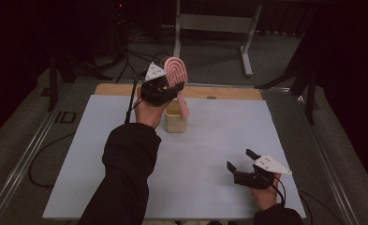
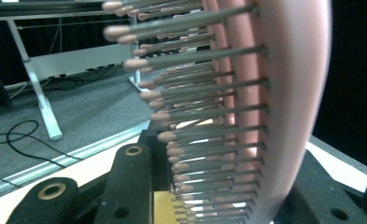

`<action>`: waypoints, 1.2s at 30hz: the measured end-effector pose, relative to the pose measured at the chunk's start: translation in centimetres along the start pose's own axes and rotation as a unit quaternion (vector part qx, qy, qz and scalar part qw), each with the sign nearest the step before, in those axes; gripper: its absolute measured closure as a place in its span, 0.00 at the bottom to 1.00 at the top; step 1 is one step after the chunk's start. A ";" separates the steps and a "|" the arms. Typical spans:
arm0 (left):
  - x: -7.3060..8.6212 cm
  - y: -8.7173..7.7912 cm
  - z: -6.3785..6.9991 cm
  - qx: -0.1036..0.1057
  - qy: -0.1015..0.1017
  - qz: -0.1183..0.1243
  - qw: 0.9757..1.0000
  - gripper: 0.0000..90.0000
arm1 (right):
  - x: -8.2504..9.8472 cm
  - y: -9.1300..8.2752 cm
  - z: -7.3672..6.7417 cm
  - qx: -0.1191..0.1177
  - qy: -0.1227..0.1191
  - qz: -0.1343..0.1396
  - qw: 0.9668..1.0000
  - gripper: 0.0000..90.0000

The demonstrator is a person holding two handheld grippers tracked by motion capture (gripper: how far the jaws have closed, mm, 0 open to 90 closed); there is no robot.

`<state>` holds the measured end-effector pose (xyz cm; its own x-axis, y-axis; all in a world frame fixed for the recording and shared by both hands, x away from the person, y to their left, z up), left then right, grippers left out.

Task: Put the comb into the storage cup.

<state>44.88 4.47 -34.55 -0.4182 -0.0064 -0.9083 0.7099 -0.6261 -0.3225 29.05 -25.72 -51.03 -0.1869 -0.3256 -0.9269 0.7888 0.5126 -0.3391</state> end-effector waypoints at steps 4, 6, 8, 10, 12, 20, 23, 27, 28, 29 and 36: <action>-0.1 0.1 -0.3 -0.005 0.000 0.000 1.000 0.71 | 0.0 0.0 0.0 0.001 -0.001 0.000 1.000 0.10; -0.1 0.1 -0.5 -0.008 -0.003 0.002 1.000 0.71 | 0.0 0.0 0.0 -0.002 -0.001 0.001 1.000 0.09; -0.1 0.2 -0.7 -0.010 -0.005 0.003 1.000 0.71 | 0.0 0.0 0.0 -0.001 -0.002 0.000 1.000 0.10; -0.1 0.2 -0.9 -0.013 -0.007 0.005 1.000 0.71 | 0.0 0.0 0.0 -0.001 -0.001 0.000 1.000 0.09; -0.2 0.2 -1.0 -0.014 -0.009 0.006 1.000 0.71 | 0.0 0.0 0.1 0.001 -0.002 0.000 1.000 0.09; -0.2 0.4 -1.5 -0.025 -0.014 0.010 1.000 0.71 | 0.0 0.0 0.1 0.003 -0.002 -0.002 1.000 0.10; -0.3 0.5 -1.8 -0.031 -0.017 0.012 0.999 0.71 | 0.0 0.0 0.1 0.003 -0.002 -0.002 1.000 0.10; -0.3 0.6 -2.0 -0.039 -0.018 0.013 0.999 0.71 | 0.0 0.0 0.1 0.002 -0.001 0.000 1.000 0.09; -0.3 0.6 -2.1 -0.041 -0.018 0.013 0.999 0.71 | 0.0 0.0 0.1 0.002 -0.001 0.000 1.000 0.10; -0.3 0.7 -2.2 -0.042 -0.019 0.014 0.999 0.71 | 0.0 0.0 0.2 0.002 -0.001 0.000 1.000 0.10; 0.0 1.1 -2.7 -0.051 -0.024 0.010 0.998 0.71 | 0.0 0.0 0.2 0.002 -0.001 0.000 1.000 0.09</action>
<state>47.23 5.83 -35.59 -0.4279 -0.0572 -0.9020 0.7715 -0.5430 -0.3316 29.16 -25.84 -51.04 -0.1857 -0.3266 -0.9267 0.7912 0.5096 -0.3381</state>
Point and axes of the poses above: each handheld gripper's, and its own axes: y roughly forward along the jaws, x roughly out of its underside, z roughly to its right, the point moved 4 cm from there along y, roughly forward along the jaws, and after that the axes turned 12 degrees about -y, right-handed, at the moved point
